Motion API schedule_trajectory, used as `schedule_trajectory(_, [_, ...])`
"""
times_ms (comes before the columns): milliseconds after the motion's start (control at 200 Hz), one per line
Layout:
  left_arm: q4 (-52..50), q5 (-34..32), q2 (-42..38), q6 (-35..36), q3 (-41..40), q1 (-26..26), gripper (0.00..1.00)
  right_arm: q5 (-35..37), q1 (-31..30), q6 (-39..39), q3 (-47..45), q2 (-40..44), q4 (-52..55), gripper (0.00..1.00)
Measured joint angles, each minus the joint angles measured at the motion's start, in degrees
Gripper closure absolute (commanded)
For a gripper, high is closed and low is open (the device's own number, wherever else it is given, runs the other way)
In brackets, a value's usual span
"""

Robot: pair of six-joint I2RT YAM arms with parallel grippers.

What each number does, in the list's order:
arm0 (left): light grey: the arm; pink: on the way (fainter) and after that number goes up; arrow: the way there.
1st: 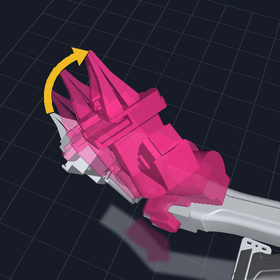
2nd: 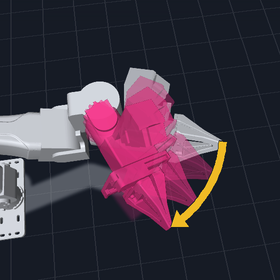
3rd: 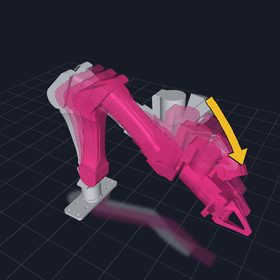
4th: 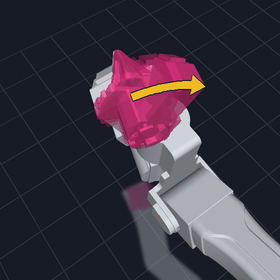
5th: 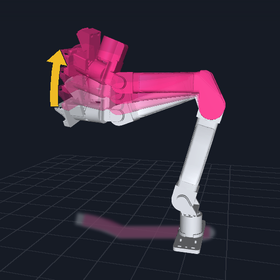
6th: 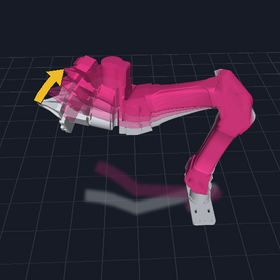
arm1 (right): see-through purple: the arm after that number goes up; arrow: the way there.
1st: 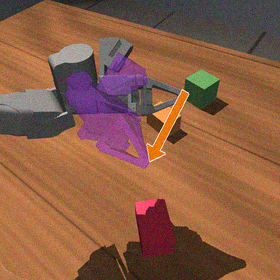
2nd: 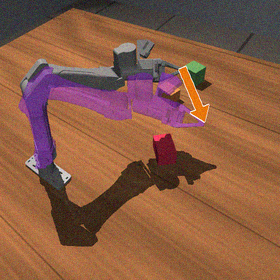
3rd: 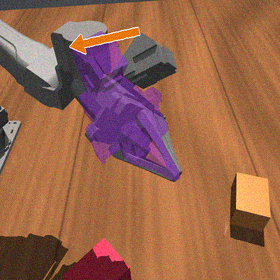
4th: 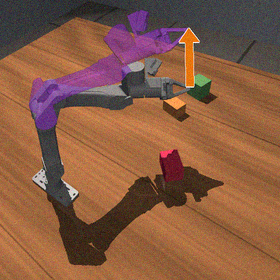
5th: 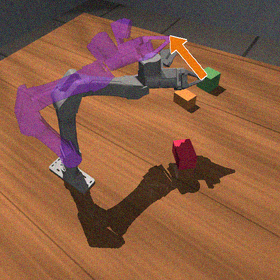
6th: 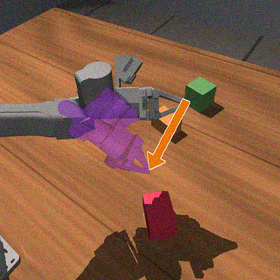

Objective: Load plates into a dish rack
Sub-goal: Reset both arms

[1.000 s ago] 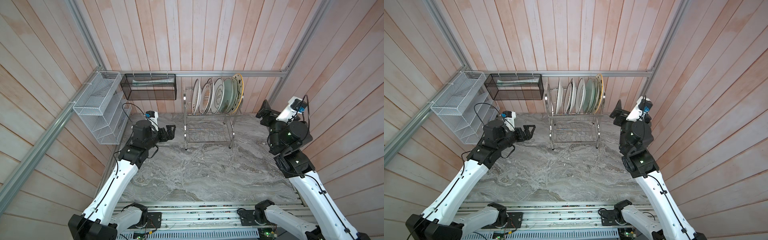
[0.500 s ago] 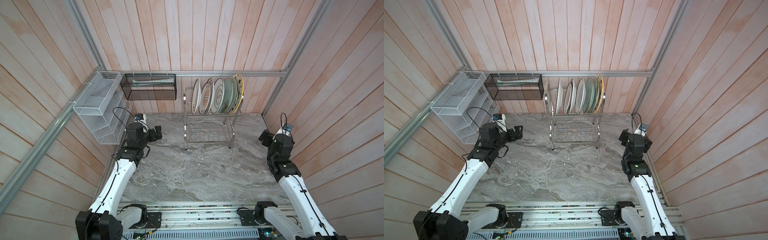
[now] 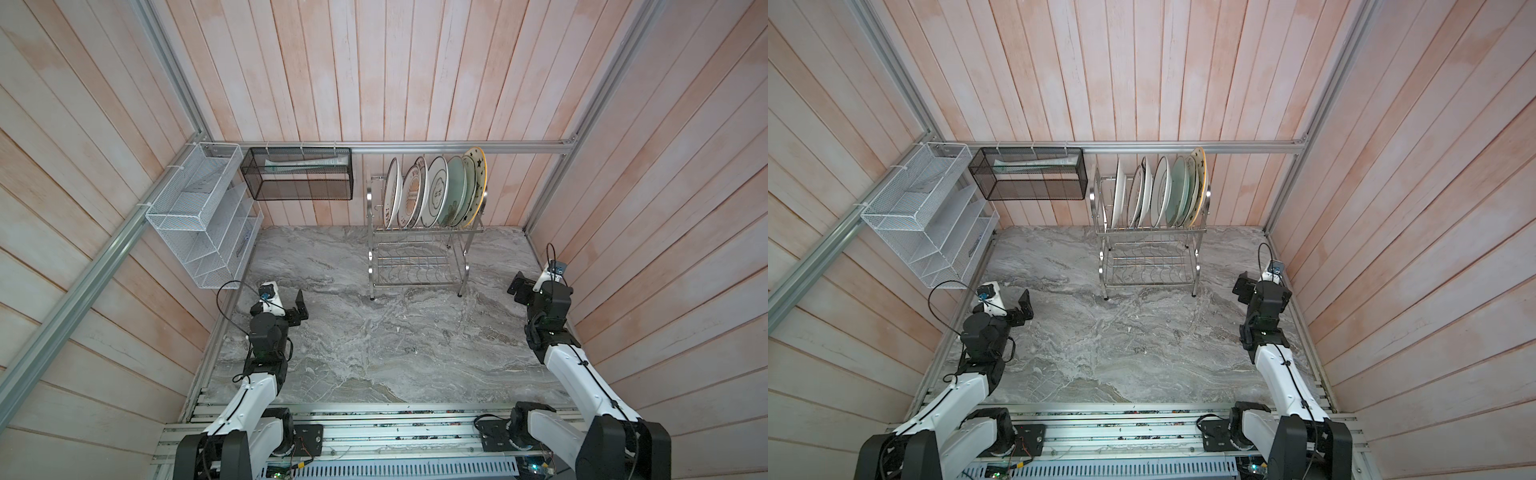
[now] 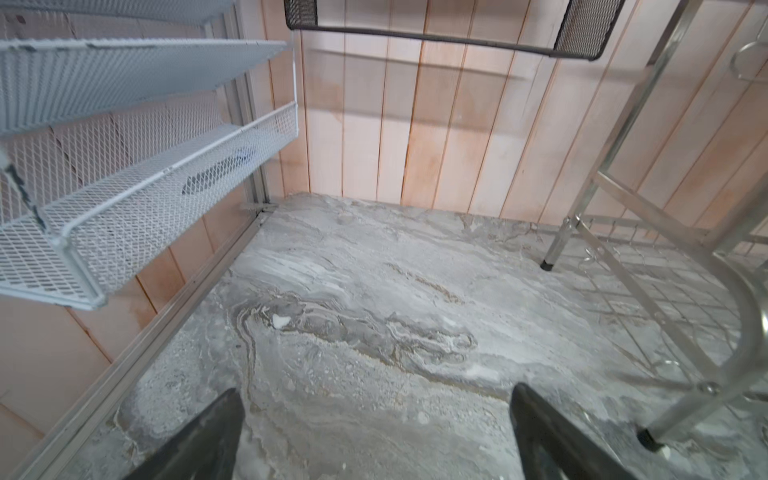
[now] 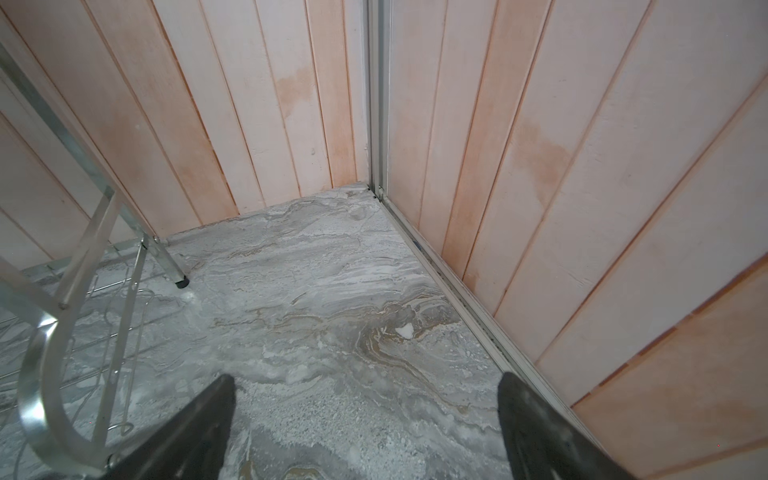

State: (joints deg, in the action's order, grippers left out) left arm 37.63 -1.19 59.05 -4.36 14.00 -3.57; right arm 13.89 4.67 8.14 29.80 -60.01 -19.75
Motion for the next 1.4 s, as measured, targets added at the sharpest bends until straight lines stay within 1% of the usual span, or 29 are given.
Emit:
schedule_trajectory(70, [5.6, 0.5, 4.2, -0.5, -0.7, -0.4, 0.00, -0.6, 0.1, 0.0, -2.0, 0.1, -2.4, 0.02])
schedule_trajectory(205, [14.3, 1.0, 15.2, -1.0, -1.2, -0.7, 0.00, -1.6, 0.3, -0.7, -7.7, 1.2, -8.8, 0.02])
schedule_trajectory(305, [21.9, 2.3, 22.4, -1.0, -2.5, -0.9, 0.00, -2.1, 0.4, -1.4, -12.9, 3.0, -14.9, 0.02])
schedule_trajectory(360, [26.1, 3.1, 27.1, -1.0, -2.4, -1.0, 0.00, -2.1, 0.5, -2.0, -14.3, 3.4, -16.7, 0.02])
schedule_trajectory(405, [25.7, 4.4, 28.9, -0.8, -1.8, -1.0, 0.00, -2.2, 0.7, -2.3, -14.7, 3.4, -17.6, 0.02])
schedule_trajectory(440, [24.8, 5.4, 29.2, -0.4, -1.2, -1.2, 0.00, -2.2, 0.9, -2.4, -14.8, 3.4, -18.4, 0.02])
schedule_trajectory(590, [26.4, 8.2, 29.4, 0.4, 1.1, -1.2, 0.00, -2.5, 1.4, -2.4, -14.8, 2.9, -21.7, 0.02])
schedule_trajectory(965, [25.5, 8.0, 29.4, 1.8, 1.7, 0.1, 0.00, -4.0, 1.9, -2.1, -16.9, -1.2, -27.1, 0.02])
schedule_trajectory(1115, [25.1, 7.8, 29.4, 1.9, 1.8, 0.3, 0.00, -5.5, 2.0, -1.2, -17.1, -5.3, -29.7, 0.02])
schedule_trajectory(1320, [24.9, 7.4, 29.4, 2.0, 1.9, 0.3, 0.00, -7.6, 2.0, 0.6, -20.3, -13.7, -38.6, 0.02])
schedule_trajectory(1400, [24.9, 7.1, 29.4, 2.0, 1.9, 0.4, 0.00, -8.0, 2.0, 0.7, -20.6, -15.1, -40.1, 0.02])
